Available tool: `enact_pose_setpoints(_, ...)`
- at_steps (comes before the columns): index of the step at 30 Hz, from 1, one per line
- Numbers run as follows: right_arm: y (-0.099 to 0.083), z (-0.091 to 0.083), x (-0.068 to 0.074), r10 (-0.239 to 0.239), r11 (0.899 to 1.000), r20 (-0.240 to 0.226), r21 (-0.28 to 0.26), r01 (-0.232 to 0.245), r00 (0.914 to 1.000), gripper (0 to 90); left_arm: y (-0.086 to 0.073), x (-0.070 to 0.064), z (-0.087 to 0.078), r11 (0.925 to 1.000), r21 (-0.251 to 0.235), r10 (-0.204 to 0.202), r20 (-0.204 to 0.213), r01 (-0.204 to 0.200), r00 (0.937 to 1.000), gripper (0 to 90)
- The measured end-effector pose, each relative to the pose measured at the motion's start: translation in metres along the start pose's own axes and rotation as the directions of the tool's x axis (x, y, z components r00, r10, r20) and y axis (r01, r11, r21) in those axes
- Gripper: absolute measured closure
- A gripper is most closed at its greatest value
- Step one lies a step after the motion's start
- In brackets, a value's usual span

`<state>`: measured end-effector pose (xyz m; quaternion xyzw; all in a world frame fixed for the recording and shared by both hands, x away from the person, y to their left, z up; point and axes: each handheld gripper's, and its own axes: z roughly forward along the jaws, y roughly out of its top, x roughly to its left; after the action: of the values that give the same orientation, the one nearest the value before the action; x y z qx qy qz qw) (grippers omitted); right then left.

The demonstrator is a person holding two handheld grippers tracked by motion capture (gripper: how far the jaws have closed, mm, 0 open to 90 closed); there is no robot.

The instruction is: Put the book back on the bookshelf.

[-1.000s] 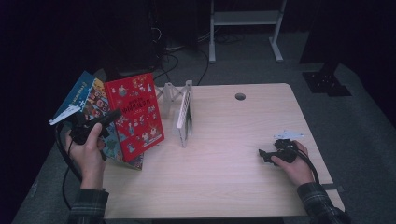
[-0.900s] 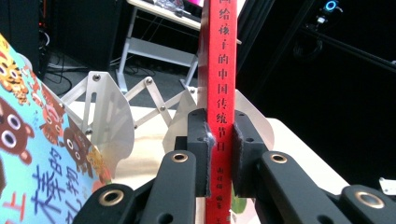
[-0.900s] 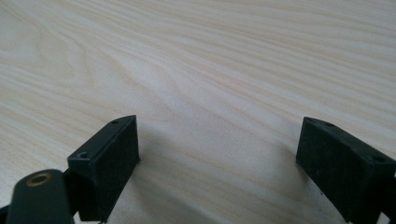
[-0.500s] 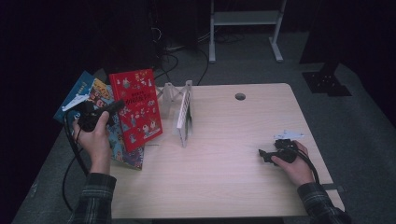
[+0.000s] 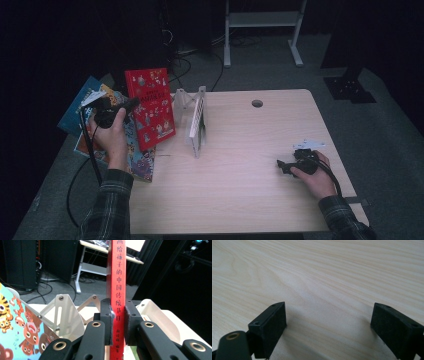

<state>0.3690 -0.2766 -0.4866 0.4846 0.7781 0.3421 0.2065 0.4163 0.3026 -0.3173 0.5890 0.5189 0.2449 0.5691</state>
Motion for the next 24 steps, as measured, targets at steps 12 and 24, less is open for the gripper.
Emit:
enact_pose_setpoints(12,0.000,0.000,0.000,-0.001,1.000,-0.001,0.000,0.001,1.0000,12.0,-0.012,0.000,0.024,0.9998,-0.022,0.001,-0.014,-0.001,0.9999,79.8)
enact_pose_setpoints(24,0.000,0.000,0.000,-0.002,1.000,0.000,0.000,0.002,1.0000,12.1,-0.019,-0.004,0.024,0.9993,-0.028,0.025,-0.019,-0.026,0.9995,79.6)
